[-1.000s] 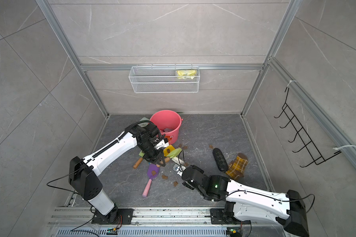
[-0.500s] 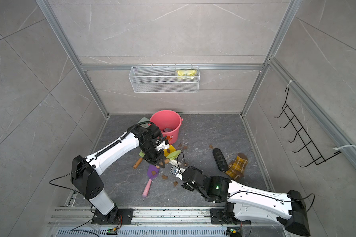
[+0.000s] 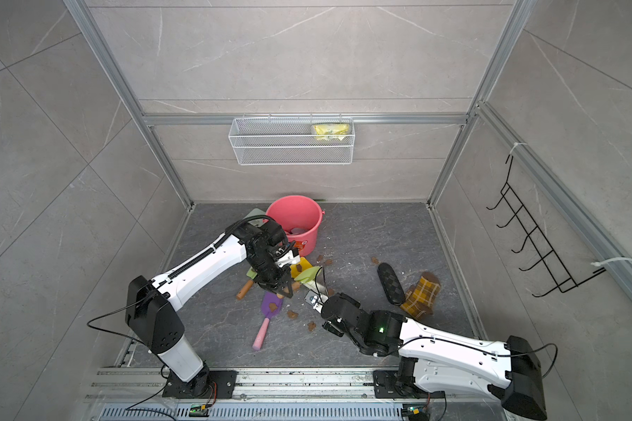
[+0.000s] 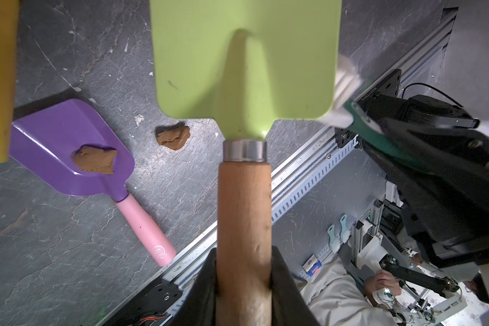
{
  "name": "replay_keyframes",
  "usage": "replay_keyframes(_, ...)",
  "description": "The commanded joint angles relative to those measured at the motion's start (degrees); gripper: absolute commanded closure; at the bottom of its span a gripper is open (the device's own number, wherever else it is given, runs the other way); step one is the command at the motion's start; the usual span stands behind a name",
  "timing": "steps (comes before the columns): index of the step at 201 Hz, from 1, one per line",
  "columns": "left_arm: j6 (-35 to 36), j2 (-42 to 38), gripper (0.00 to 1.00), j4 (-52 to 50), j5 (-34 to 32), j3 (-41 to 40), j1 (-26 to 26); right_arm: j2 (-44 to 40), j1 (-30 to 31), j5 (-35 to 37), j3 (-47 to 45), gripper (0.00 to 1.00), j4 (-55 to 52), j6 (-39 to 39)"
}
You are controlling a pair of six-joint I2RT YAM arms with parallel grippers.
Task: Brush the soil off the hand trowel and place it into the bucket
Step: Brush off the soil from the hand trowel.
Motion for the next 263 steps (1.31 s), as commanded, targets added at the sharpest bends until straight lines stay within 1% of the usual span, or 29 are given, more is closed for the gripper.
replay_keyframes(1, 0.0, -0.5, 1.0, -0.6, 3.2, 0.9, 0.3, -1.4, 2.0, -3.5, -0.7, 1.0, 3.9, -2.9)
replay_keyframes(20, 0.0, -0.4, 1.0, -0.5, 6.6, 0.2, 0.2, -1.2, 2.1, -1.9, -0.7, 1.0, 5.7, -4.1)
replay_keyframes(33, 0.1, -0.4, 1.0, -0.4, 8.6, -0.2, 0.2, -1.0, 2.1, 1.1, -0.8, 1.0, 7.1, -4.7)
replay_keyframes(58, 0.0, -0.4, 1.0, -0.9, 9.2, -0.1, 0.3, -0.4, 2.1, 5.9, -2.1, 1.0, 10.3, -6.3)
replay_keyframes(86, -0.3, -0.7, 1.0, -0.8, 10.7, 0.2, 0.3, -1.2, 1.9, 12.9, -6.8, 1.0, 16.7, -8.7)
replay_keyframes(109, 0.0, -0.5, 1.0, -1.4, 10.9, 0.3, 0.3, -3.2, 0.6, 16.3, -8.9, 1.0, 19.5, -8.5)
replay_keyframes(126, 0.1, -0.5, 1.0, -1.9, 10.8, 0.7, 0.3, -4.7, -0.6, 17.4, -9.6, 1.0, 20.0, -7.6)
replay_keyframes(155, 0.1, -1.1, 1.0, -2.4, 9.8, 1.9, 0.8, -4.9, -3.4, 16.1, -9.6, 1.0, 17.1, -4.8)
replay_keyframes(174, -0.3, -2.0, 1.0, -2.0, 9.8, 2.4, 1.5, -4.0, -4.1, 14.6, -9.1, 1.0, 14.1, -2.5)
replay_keyframes(191, -1.0, -2.8, 1.0, -1.4, 9.6, 2.6, 2.1, -3.1, -4.0, 11.4, -8.6, 1.0, 12.1, -1.2)
replay_keyframes(212, -1.2, -2.9, 1.0, -1.4, 8.6, 3.0, 2.3, -2.7, -3.4, 5.1, -7.9, 1.0, 11.5, -1.9)
replay_keyframes(227, -0.9, -2.3, 1.0, -1.9, 7.9, 2.8, 2.2, -2.5, -2.1, 2.2, -7.4, 1.0, 12.4, -3.2)
replay_keyframes(244, -0.4, -1.6, 1.0, -2.3, 6.6, 1.9, 1.9, -2.6, -1.4, 1.0, -6.5, 1.0, 13.4, -4.1)
replay_keyframes(263, 0.1, -1.1, 1.0, -2.6, 5.3, 1.0, 1.5, -2.8, -1.3, 2.3, -5.7, 1.0, 14.3, -4.7)
